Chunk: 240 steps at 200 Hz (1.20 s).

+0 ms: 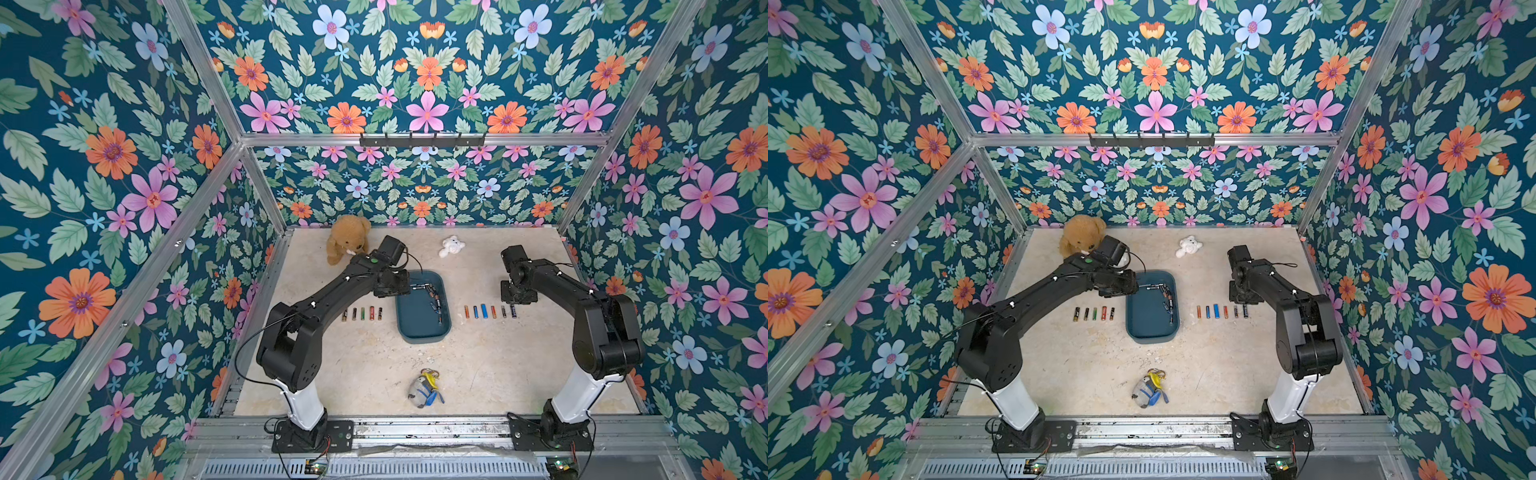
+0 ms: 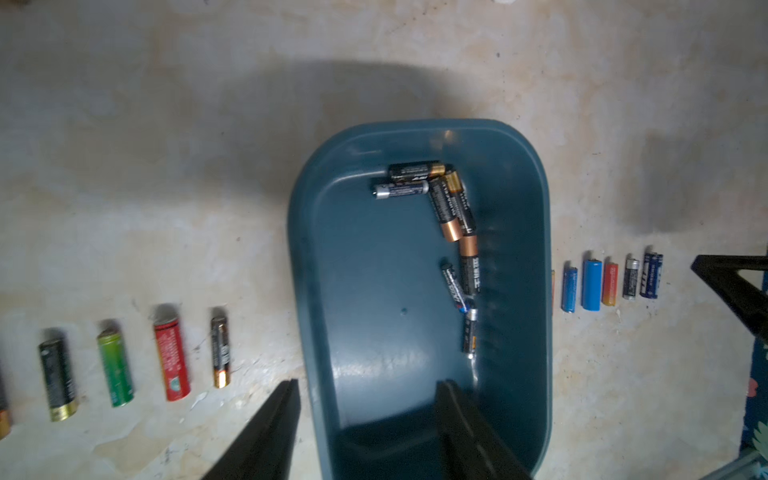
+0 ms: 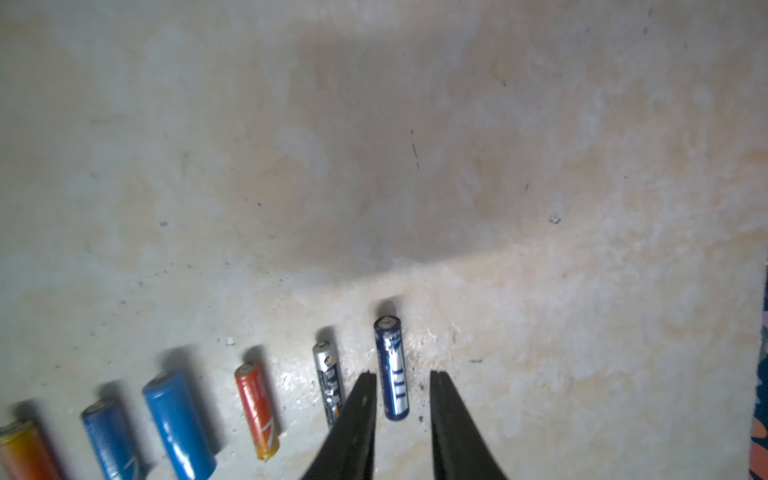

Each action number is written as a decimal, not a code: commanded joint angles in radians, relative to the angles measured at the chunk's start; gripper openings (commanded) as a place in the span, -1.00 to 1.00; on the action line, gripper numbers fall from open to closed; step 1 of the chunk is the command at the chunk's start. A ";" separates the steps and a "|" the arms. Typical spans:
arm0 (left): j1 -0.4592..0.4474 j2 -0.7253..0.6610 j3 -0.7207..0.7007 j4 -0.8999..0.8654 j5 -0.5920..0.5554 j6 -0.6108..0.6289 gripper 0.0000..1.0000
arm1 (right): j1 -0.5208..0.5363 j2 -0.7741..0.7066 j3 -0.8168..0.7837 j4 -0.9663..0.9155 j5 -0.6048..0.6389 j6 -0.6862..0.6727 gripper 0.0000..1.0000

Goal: Take the batteries out of the storage box
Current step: Place the battery at the center of the board, then pick up the battery from the storage box.

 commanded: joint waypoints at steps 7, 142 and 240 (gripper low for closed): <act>-0.061 0.058 0.057 0.029 -0.094 -0.038 0.17 | 0.002 -0.028 0.028 -0.036 -0.028 0.047 -0.43; -0.173 0.336 0.200 0.034 -0.156 -0.064 0.11 | 0.005 -0.058 0.077 -0.084 -0.072 0.059 -0.42; -0.178 0.401 0.242 -0.002 -0.170 -0.045 0.04 | 0.005 -0.055 0.054 -0.079 -0.087 0.052 -0.42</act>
